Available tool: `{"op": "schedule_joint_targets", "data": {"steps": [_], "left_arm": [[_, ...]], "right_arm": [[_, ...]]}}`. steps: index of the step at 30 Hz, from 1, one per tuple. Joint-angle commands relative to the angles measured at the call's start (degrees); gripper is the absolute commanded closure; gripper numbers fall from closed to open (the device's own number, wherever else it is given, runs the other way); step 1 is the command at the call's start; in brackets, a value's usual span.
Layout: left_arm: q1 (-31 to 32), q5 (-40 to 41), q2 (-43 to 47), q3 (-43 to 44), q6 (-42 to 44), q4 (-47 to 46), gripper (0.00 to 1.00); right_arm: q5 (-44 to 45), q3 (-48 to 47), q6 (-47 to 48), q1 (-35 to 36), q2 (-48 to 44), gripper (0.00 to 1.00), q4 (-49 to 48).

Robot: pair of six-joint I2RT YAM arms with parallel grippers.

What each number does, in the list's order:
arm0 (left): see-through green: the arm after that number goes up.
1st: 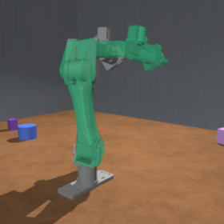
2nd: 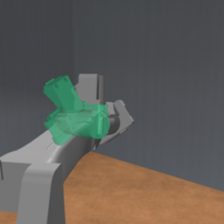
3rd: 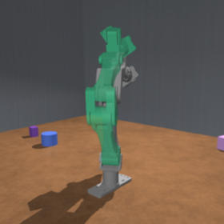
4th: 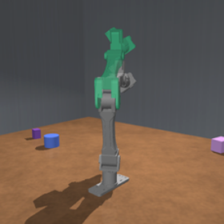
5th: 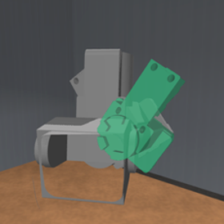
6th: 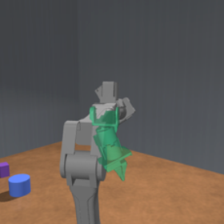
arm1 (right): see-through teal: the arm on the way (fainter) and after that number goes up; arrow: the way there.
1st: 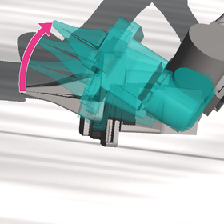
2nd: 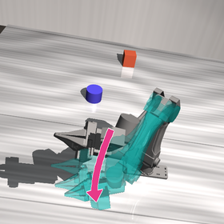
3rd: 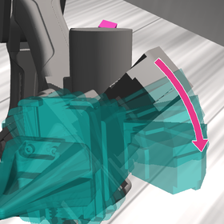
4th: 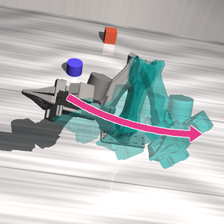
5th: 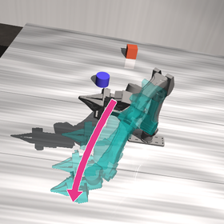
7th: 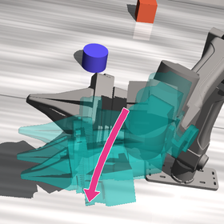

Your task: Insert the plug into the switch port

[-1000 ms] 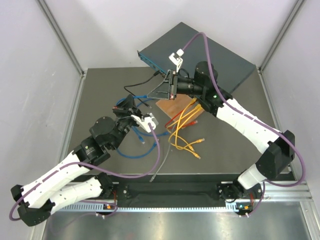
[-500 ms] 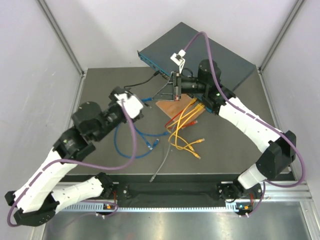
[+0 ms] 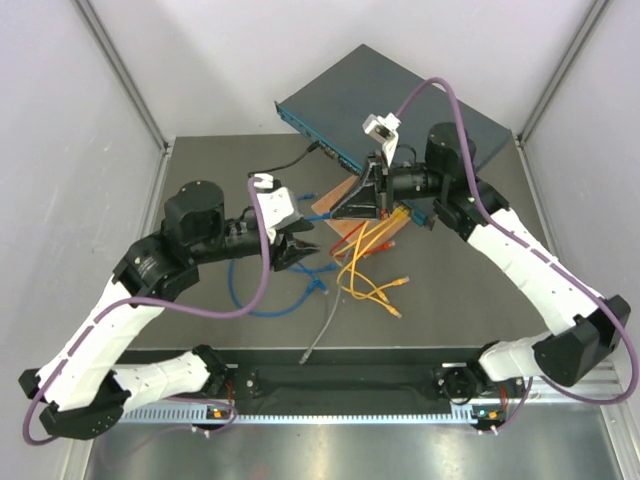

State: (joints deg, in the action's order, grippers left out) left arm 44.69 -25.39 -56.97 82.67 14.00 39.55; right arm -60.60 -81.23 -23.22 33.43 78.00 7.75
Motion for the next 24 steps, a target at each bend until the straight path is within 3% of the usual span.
{"op": "schedule_joint_targets", "data": {"steps": [1, 10, 16, 24], "left_arm": [[-0.56, -3.89, 0.46, 1.09, -3.8, -2.37, 0.51], [-6.01, -6.68, -0.86, 1.7, -10.83, -6.41, 0.51], [-12.94, -17.48, -2.44, -0.23, -13.91, -8.08, 0.53], [-13.49, -25.94, -3.41, -1.98, -16.72, -10.28, 0.5]], "right_arm": [[0.22, 0.28, 8.01, 0.76, -3.9, 1.0, 3.06], [1.18, 1.51, 12.32, 1.46, -6.54, 1.0, 7.19], [1.27, 1.95, 12.5, 1.99, -8.12, 1.0, 7.1], [1.36, 2.04, 12.24, 1.99, -8.65, 1.0, 6.93]]}}
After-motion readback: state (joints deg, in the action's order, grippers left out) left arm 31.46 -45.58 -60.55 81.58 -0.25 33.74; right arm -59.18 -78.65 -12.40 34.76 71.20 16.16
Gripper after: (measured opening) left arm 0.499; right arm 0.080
